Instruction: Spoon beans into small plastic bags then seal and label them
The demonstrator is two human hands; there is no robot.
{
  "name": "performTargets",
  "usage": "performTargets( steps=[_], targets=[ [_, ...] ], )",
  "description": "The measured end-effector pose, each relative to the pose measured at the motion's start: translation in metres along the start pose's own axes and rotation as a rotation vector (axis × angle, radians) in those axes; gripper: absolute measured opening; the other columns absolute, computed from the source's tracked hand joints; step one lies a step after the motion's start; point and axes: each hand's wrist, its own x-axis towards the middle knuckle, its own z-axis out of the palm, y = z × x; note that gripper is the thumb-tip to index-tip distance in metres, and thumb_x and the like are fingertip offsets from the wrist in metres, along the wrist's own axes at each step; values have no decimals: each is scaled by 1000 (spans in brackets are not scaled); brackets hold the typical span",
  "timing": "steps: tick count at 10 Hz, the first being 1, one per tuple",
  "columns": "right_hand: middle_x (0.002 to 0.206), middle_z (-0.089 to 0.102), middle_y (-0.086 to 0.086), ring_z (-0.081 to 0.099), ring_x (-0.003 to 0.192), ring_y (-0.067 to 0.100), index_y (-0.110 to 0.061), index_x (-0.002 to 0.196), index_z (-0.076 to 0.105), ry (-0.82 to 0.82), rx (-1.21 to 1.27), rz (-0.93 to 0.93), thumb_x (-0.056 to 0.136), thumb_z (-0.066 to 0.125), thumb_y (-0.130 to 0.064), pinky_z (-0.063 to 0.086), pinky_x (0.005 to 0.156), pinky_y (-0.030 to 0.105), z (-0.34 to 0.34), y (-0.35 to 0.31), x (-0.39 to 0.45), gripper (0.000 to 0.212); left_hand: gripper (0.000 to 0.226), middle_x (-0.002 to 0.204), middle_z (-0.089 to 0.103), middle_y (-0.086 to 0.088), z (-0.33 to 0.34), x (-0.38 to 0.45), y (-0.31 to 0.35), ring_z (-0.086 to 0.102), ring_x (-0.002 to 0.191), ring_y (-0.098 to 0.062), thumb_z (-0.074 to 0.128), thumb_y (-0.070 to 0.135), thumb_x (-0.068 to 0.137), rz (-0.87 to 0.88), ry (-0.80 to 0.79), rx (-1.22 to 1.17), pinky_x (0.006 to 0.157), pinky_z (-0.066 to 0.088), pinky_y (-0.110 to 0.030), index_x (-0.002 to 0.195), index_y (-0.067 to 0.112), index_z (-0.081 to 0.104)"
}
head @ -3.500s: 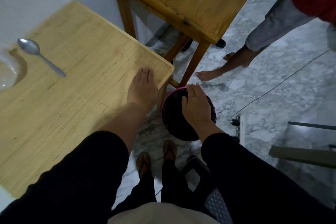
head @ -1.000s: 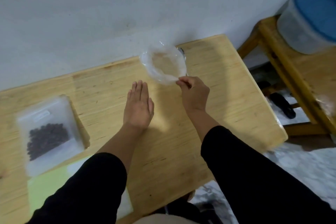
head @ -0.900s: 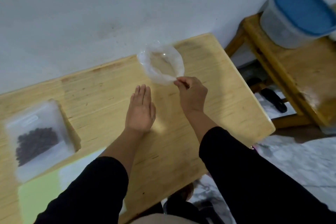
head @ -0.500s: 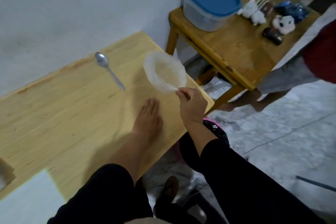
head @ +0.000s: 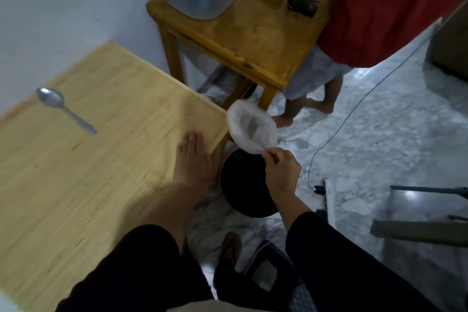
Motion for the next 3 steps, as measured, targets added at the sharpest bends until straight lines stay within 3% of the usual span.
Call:
performTargets(
  steps=[1,2,3],
  targets=[
    [96,68,10,57,80,15,-6,97,71,-15,3,55,91,58,-16,30,66,-1,-4,14,-1,17,56,156,8,-17,4,1,0,2,145,-29,25,28,101,-24,39,32,116,3,-41,147,0,12],
    [110,66,9,62,97,19,-10,113,66,-62,30,95,92,57,-19,44,84,16,-1,30,-2,24,55,154,15,-20,7,-1,-1,7,144,-34,33,24,99,10,119,0,116,7,-44,145,-3,19],
    [120,62,7,59,107,22,-13,121,61,-120,-23,134,94,53,-24,47,89,29,1,39,-5,30,54,153,18,-21,8,-3,2,9,143,-35,35,21,99,-11,155,-21,116,9,-45,144,-4,21]
  ],
)
